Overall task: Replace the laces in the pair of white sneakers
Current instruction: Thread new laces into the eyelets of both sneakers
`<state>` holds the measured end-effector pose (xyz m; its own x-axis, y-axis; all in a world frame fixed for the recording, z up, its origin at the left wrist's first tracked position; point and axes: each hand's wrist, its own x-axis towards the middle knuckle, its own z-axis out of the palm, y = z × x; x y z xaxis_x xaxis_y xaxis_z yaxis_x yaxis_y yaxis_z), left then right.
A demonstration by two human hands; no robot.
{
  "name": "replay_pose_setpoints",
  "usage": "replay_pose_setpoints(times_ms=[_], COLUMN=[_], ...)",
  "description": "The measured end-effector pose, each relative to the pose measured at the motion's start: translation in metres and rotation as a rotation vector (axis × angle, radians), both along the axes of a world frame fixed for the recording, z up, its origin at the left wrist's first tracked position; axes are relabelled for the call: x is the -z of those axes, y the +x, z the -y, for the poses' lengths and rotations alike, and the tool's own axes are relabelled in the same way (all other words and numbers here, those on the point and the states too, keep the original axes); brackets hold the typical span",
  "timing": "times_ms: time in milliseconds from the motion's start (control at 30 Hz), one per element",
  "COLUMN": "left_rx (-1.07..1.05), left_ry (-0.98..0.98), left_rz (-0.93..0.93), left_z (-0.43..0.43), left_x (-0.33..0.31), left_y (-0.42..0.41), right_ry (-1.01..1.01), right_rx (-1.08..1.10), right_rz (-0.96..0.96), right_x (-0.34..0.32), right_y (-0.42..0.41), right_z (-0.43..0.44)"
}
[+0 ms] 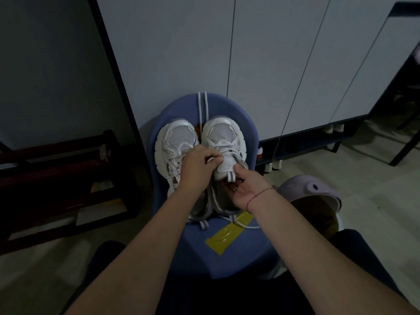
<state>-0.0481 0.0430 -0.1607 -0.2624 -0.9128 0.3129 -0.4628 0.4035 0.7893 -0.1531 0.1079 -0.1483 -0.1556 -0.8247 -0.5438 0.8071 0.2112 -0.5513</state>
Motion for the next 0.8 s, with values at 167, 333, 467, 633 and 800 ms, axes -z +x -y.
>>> replay_pose_setpoints(times_ms=[167,333,467,633,800], left_rx=[0.044,0.000,-0.011,-0.187,-0.288], left_ry=[0.160,0.125,0.075,-0.076,0.671], left_rz=[-0.114,-0.043,-0.053,-0.039,-0.472], left_z=[0.002,0.003,0.001,-0.015,-0.055], left_x=[-0.003,-0.005,-0.003,-0.007,-0.008], left_y=[0.007,0.006,-0.003,-0.002,-0.013], right_ry=[0.011,0.007,0.004,0.071,0.139], right_rx=[-0.014,-0.017,-0.017,-0.160,-0.452], right_rz=[0.001,0.015,0.019,-0.062,-0.293], right_x=[-0.001,-0.004,-0.006,-0.009,-0.014], right_y=[0.000,0.001,0.000,-0.009,-0.029], right_z=[0.000,0.000,-0.002,-0.002,-0.006])
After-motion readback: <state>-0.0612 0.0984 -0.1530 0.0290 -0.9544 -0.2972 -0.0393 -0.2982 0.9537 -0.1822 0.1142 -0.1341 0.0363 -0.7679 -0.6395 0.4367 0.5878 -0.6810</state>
